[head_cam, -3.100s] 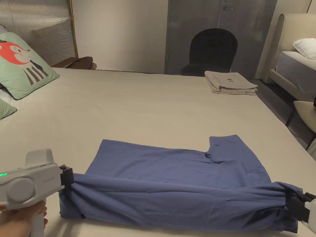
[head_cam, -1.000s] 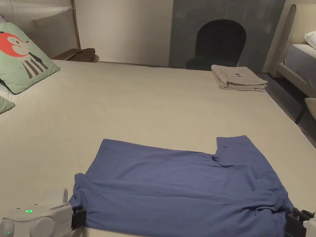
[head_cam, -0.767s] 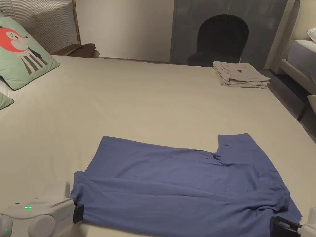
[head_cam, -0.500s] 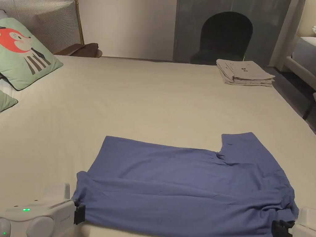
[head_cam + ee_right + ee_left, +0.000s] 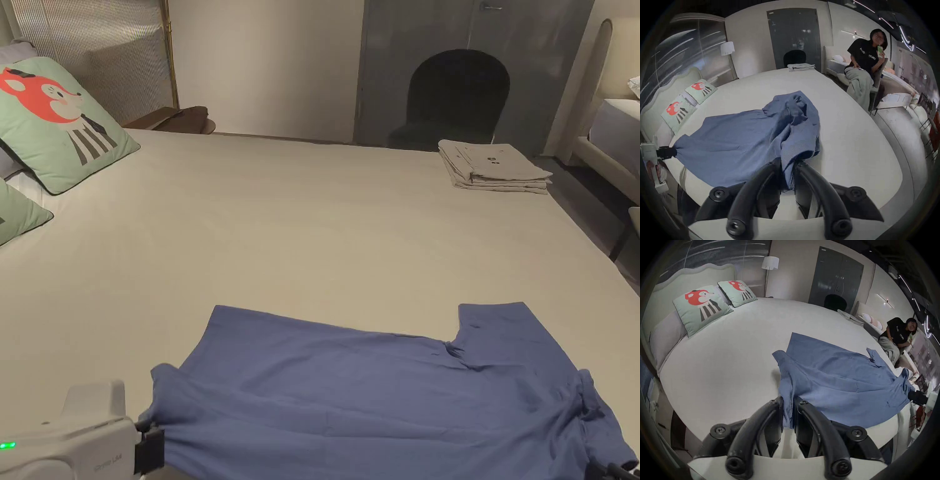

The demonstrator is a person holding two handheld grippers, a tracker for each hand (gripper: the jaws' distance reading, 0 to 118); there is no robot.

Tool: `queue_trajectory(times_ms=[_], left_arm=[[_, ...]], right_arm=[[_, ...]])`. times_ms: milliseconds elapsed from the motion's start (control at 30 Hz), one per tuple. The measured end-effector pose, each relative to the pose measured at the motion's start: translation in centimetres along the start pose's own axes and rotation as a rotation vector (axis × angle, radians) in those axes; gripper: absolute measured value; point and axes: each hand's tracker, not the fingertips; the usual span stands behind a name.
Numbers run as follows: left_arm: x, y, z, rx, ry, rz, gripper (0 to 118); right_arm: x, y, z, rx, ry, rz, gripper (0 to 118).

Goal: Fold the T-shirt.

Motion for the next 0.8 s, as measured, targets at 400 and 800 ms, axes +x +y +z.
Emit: queue_trajectory(times_ms=[400, 800], left_arm=[[-1.6, -6.5, -1.5, -0.112, 0.018, 0.076, 6], [1.0, -0.5, 3.2, 0.255, 0.044, -0.005, 104]], right_arm=[[2.2, -5.8, -0.6, -0.081, -0.059, -0.032, 13], [0.9, 0.1, 3.8, 0.301, -0.169, -0.012, 86]])
